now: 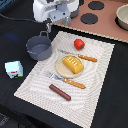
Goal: Interact with the objects in diverse but meaningful ways.
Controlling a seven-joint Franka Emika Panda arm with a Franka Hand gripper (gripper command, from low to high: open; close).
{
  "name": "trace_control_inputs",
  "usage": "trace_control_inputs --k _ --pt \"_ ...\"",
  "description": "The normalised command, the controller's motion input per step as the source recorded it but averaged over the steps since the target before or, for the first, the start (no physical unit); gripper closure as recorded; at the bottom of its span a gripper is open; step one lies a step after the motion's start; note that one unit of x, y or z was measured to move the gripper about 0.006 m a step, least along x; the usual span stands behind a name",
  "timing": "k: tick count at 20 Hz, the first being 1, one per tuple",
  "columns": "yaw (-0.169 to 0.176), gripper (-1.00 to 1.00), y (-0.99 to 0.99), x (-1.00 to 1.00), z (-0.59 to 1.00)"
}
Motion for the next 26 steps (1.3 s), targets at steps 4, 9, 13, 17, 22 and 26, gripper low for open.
trace_control_inputs --k 4,9,13,17,22,26 --pt "0.000 -1.00 -0.32 -0.12 -0.26" --pt "0.000 -1.00 -0.16 -0.31 -0.37" --pt "-0.007 -1.00 -0.18 -0.26 -0.33" --pt "-0.003 -1.00 -0.16 -0.36 -0.32" --pt "-0.003 -1.00 -0.13 -0.38 -0.23" --pt "-0.002 -1.00 -0.09 -0.32 -0.28"
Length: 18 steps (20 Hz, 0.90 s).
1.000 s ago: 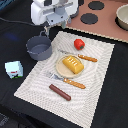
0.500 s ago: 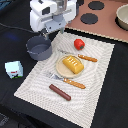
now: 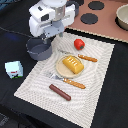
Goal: Interact with the objects in diverse but meaningful ways.
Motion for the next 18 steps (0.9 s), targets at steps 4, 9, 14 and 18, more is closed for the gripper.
trace_control_inputs --k 4,9,14,18 --pt "0.000 -1.00 -0.04 -0.31 -0.33" --pt "0.000 -1.00 -0.03 -0.31 -0.34" --pt "0.000 -1.00 -0.04 -0.31 -0.30" --pt "0.000 -1.00 -0.05 -0.31 -0.22"
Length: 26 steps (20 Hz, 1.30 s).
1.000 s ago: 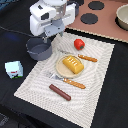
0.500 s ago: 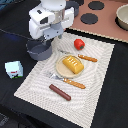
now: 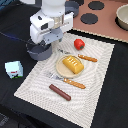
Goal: Interact with the objects in diverse but meaningful ways.
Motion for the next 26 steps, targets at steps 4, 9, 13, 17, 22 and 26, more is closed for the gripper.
trace_control_inputs --k 4,9,13,17,22,26 --pt "0.000 1.00 -0.07 -0.28 -0.13" --pt "0.000 1.00 -0.08 -0.27 -0.12" --pt "0.000 1.00 -0.09 -0.27 -0.13" --pt "0.000 1.00 -0.09 -0.26 -0.14" --pt "0.000 1.00 -0.10 -0.26 -0.12" --pt "-0.011 1.00 -0.14 -0.16 0.01"
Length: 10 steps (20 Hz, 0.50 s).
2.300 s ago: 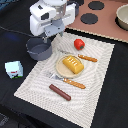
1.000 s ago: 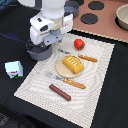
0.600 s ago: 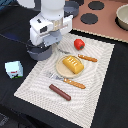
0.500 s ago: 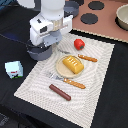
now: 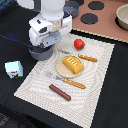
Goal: Interact with the objects in diverse but meaningful ways.
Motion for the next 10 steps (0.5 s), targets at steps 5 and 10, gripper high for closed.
trace_control_inputs --k 5,10 --pt "-0.073 1.00 -0.37 -0.21 0.64" --pt "-0.115 1.00 -0.38 -0.12 1.00"
